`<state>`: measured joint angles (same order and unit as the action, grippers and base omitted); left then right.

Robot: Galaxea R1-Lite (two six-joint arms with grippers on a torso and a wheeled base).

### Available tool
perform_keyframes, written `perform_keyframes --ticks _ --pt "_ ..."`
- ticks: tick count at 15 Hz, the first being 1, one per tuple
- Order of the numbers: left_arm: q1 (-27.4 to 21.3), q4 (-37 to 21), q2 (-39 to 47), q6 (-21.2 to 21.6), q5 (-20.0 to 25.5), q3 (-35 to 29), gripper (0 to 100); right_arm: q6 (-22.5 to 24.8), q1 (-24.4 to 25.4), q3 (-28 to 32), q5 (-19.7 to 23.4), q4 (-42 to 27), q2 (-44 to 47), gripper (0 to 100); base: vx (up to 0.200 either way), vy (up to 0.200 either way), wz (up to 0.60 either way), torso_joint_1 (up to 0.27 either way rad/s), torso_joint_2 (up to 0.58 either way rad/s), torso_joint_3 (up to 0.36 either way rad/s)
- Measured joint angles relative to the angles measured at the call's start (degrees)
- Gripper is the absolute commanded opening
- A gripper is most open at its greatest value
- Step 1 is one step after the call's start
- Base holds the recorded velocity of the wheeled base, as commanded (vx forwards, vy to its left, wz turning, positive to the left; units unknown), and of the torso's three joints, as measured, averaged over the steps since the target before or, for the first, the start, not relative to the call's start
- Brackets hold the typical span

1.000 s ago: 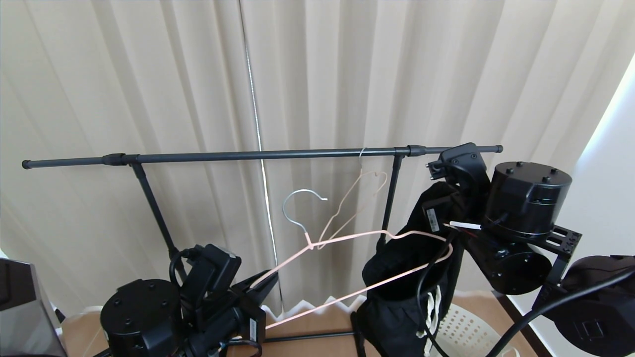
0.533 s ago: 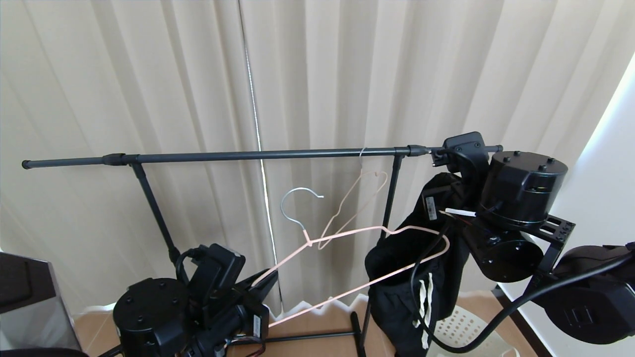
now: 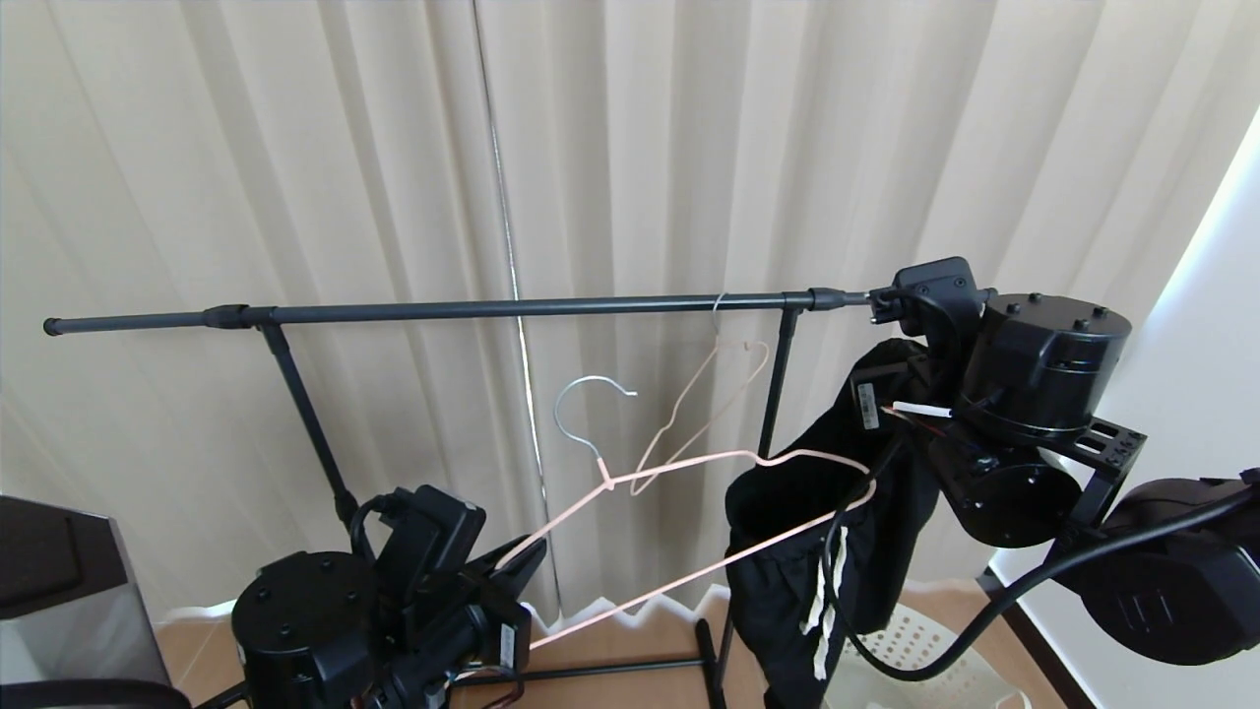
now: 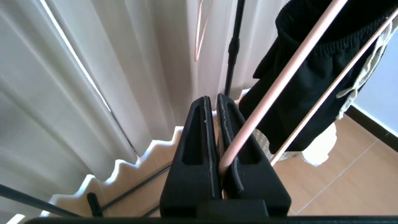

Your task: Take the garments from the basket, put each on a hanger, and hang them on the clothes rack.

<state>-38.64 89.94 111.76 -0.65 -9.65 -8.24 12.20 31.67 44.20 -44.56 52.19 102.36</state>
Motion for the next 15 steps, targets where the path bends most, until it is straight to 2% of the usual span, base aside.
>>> perform_keyframes --ticks 6,11,15 --pt "1.9 0.0 0.0 0.0 0.0 -1.0 0 0.0 -0.4 0.1 0.0 -0.1 0.3 0 0.0 0.0 0.0 0.0 0.0 0.0" --pt "0.3 0.0 1.6 -0.1 -0.2 -1.9 0 -0.2 2.3 -0.3 0.0 -0.1 0.9 0 0.0 0.0 0.0 0.0 0.0 0.0" --pt "-0.5 0.0 3.0 -1.0 -3.1 -3.5 0 -0.7 5.0 -0.5 -0.7 -0.1 1.2 0 0.0 0.0 0.0 0.0 0.0 0.0"
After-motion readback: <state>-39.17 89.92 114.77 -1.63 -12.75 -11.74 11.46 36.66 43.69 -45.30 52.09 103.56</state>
